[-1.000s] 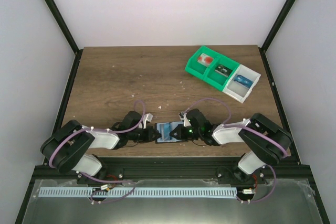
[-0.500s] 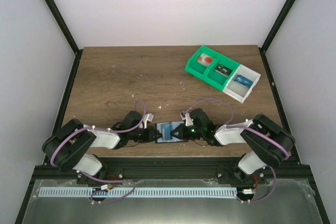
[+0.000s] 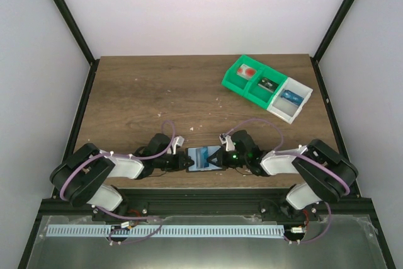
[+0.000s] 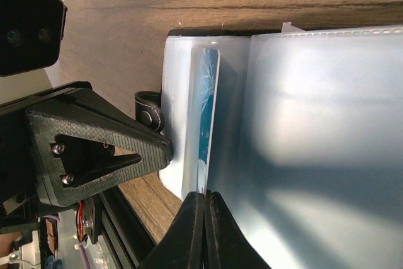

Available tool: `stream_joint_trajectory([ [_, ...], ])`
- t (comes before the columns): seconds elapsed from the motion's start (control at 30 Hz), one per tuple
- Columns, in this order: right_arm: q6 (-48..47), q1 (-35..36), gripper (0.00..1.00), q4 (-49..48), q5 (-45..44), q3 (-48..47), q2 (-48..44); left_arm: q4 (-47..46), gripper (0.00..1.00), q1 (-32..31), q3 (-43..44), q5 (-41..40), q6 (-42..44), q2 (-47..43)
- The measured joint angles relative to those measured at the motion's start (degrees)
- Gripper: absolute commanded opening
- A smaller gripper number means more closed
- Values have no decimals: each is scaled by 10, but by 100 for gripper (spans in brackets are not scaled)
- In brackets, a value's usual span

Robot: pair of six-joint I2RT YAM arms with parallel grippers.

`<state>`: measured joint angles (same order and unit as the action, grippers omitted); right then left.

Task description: Take the credit cards out of the card holder

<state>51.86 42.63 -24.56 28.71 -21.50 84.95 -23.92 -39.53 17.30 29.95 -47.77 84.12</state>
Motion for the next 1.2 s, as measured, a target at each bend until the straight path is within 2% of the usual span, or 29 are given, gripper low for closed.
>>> stream_joint_trajectory([
  [0.2,-8,-6,1,39,-8,3,-35,6,0,0,3,-1,0,-1],
  [0.37,-30,-6,1,111,-39,3,-103,29,2,-2,9,-8,0,-10],
  [0.47,-50,-8,0,146,-69,2,-136,56,12,-2,14,-14,-1,-24],
  [0.53,-64,-8,0,170,-87,-2,-150,83,22,-2,19,-17,-3,-40],
  [0.63,-88,-8,1,202,-108,-16,-166,125,49,-2,38,-22,-3,-76],
  [0.77,-139,-8,1,225,-127,-45,-184,173,75,-2,75,-29,-16,-146],
  [0.9,-207,2,1,220,-157,-70,-197,204,88,3,105,-27,-33,-210],
  [1.0,-263,28,0,205,-189,-70,-210,224,88,16,117,-23,-50,-248],
  [1.2,-402,106,0,139,-252,-59,-231,233,77,43,114,-9,-152,-312],
])
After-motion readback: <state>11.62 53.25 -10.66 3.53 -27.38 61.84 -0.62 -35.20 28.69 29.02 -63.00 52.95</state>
